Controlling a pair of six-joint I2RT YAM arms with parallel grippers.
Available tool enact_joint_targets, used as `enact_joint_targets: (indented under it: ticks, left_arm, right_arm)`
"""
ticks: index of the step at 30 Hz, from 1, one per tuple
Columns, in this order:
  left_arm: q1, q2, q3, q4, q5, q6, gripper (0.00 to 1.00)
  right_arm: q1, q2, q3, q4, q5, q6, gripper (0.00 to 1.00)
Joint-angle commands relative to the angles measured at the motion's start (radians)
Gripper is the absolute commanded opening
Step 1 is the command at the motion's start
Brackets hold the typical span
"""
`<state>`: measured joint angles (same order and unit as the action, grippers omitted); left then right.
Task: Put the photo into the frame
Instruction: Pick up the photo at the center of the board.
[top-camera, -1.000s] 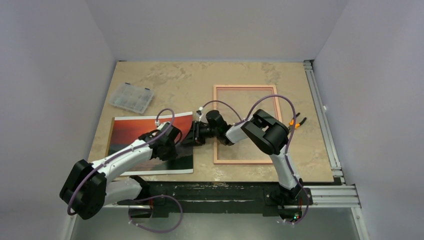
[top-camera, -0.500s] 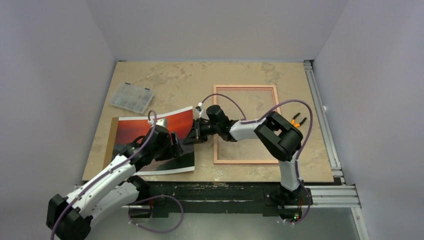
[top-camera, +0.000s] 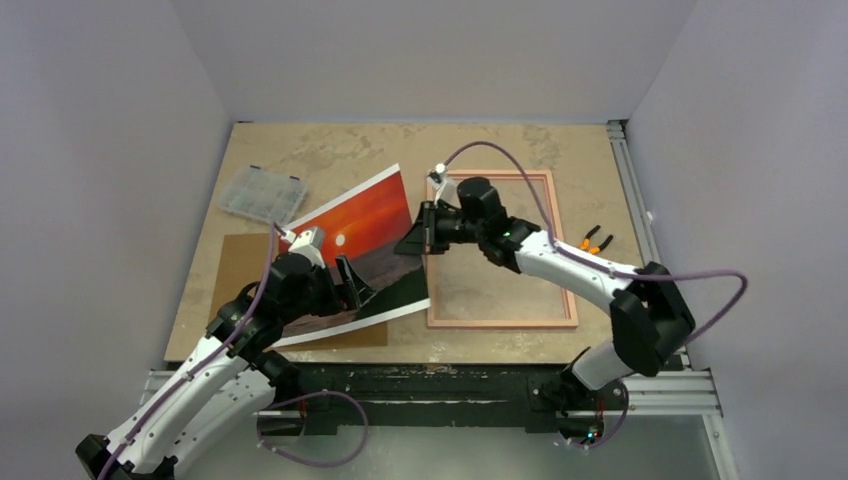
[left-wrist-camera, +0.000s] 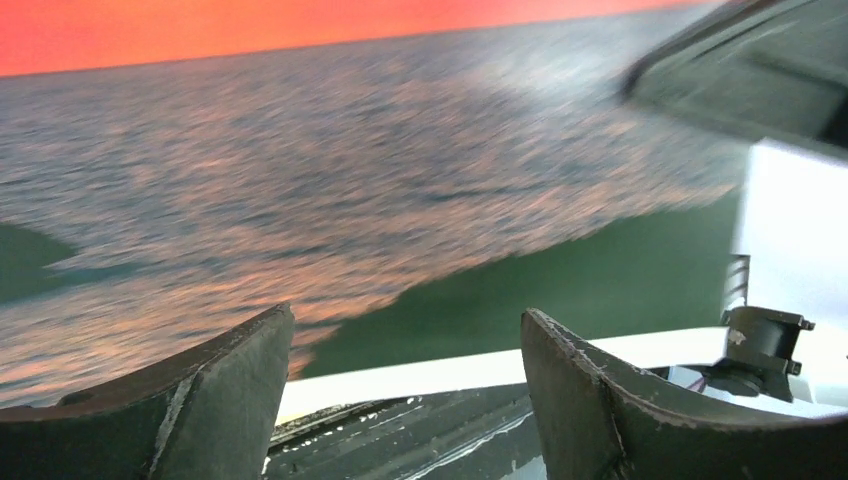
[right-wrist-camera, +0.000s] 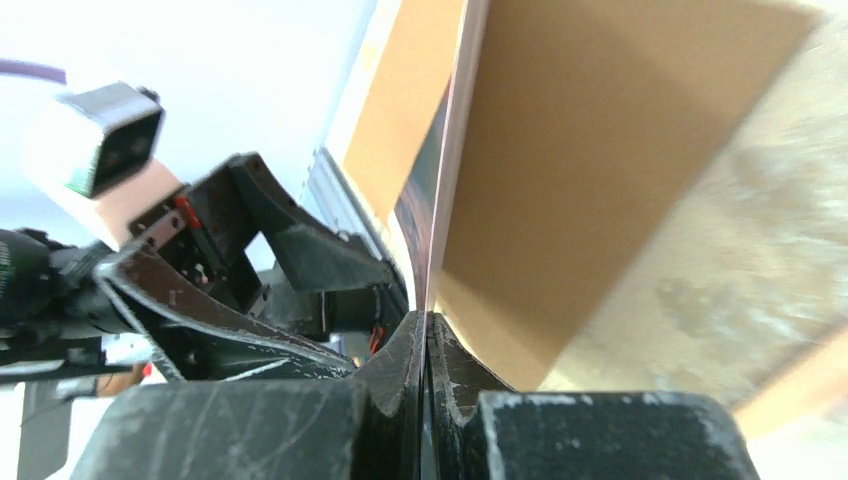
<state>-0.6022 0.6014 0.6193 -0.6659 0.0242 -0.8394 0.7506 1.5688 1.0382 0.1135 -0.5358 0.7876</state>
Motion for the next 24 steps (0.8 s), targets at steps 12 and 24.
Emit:
enact_joint_targets:
  ticks: [12, 24]
  left_arm:
    - [0.003, 0.029, 0.013, 0.074, 0.061, -0.023, 0.81]
    - [0.003, 0.06, -0.014, 0.086, 0.073, -0.034, 0.8]
  right_arm:
    - [-0.16, -0.378, 0.42, -0.707, 0.52, -0.462, 0.0]
    - [-0.159, -0.431, 0.601, -0.733, 0.803, -0.716, 0.0]
